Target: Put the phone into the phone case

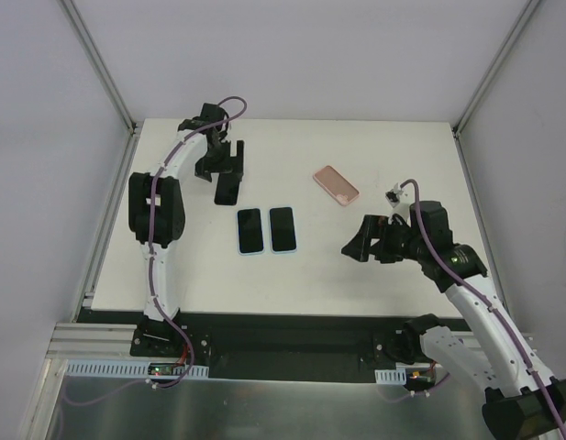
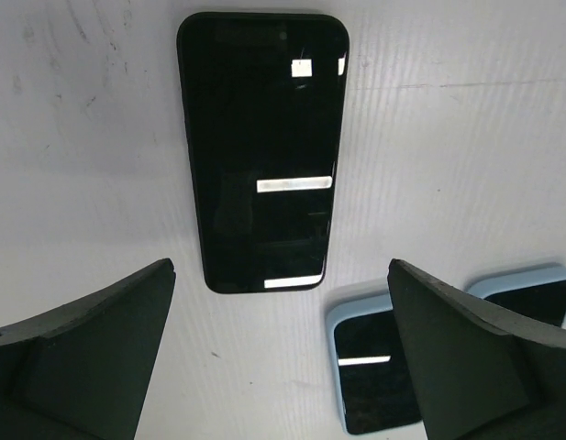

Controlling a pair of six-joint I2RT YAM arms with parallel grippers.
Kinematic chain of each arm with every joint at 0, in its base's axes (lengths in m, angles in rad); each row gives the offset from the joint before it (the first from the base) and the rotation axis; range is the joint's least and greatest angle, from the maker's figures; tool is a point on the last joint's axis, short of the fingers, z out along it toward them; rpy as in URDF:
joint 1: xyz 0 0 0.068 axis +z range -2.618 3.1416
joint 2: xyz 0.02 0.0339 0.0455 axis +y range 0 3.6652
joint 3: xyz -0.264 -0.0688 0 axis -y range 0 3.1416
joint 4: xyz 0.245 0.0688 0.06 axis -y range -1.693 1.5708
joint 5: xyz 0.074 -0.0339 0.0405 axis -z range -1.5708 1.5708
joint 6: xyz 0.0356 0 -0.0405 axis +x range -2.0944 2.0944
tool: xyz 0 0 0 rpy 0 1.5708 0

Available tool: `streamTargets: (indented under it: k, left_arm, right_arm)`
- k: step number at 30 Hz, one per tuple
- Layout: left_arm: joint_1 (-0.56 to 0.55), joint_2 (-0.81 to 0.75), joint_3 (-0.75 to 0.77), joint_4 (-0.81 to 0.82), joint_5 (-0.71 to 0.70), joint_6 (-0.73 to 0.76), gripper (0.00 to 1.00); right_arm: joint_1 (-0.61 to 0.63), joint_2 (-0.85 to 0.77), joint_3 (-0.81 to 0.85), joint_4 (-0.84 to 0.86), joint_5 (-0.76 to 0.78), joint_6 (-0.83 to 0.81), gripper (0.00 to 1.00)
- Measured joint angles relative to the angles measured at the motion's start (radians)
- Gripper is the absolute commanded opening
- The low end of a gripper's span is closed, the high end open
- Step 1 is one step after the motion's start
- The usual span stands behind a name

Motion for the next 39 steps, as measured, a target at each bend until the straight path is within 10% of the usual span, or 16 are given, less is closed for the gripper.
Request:
streamTargets:
  k: [20,39]
  left_arm:
    - [0.019,0.170,0.060,-0.035,0.013,0.054,0.82]
    - [0.032,0.160,0.032,0.009,0.114,0.002,0.47]
  right_arm:
    - [-0.001,0.131,0.009,0.027,0.125,-0.003,0.99]
    - [-0.137,1.025,0.650,0.052,0.467,-0.045,0.65]
